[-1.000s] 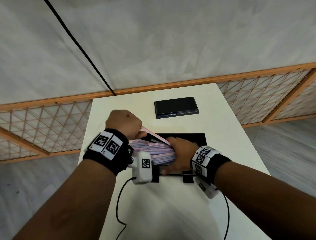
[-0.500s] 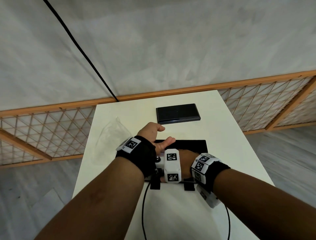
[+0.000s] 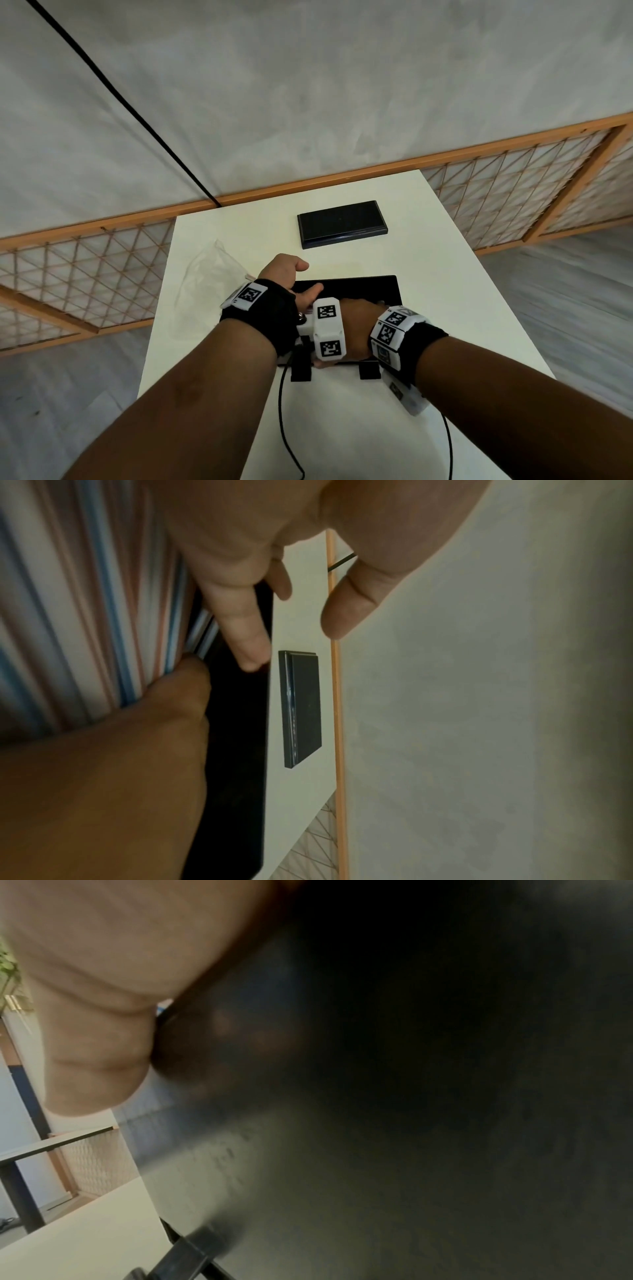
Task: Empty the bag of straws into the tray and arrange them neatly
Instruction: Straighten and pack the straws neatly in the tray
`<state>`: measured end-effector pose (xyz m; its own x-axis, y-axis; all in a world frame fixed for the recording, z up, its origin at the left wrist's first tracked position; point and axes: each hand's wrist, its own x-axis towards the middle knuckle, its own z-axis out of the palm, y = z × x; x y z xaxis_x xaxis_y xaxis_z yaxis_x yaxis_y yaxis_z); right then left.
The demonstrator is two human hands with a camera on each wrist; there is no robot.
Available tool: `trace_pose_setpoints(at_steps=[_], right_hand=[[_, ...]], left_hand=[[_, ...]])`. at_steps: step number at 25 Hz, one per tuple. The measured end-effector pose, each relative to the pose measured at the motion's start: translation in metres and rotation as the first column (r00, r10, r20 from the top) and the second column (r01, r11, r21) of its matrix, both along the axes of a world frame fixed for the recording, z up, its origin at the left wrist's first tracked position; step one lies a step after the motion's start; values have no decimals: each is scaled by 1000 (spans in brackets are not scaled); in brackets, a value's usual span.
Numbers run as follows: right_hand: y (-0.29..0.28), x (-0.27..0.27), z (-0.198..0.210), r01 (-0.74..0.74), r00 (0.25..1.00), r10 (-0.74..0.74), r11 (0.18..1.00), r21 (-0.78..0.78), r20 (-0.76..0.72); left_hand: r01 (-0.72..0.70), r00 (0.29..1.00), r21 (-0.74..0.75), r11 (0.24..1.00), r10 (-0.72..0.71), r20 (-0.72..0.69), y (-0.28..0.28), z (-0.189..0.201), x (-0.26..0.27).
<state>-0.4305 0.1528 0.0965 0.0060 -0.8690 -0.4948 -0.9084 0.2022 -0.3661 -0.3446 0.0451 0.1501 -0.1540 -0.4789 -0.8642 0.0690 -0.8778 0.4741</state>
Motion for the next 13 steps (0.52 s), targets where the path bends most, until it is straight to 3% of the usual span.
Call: trace_pose_setpoints(at_steps=[3, 8, 13], right_hand=[[3, -2, 11, -42, 999, 41, 998, 52, 19], [5, -5, 13, -101, 995, 101, 995, 11, -10], [3, -6, -1, -32, 999, 32, 999, 9, 17]], left_hand=[[6, 999, -24, 1000, -7, -32, 4, -4, 3], [38, 999, -57, 998, -37, 14, 4, -9, 2], [-12, 1000, -14, 1000, 12, -28, 10, -6, -2]])
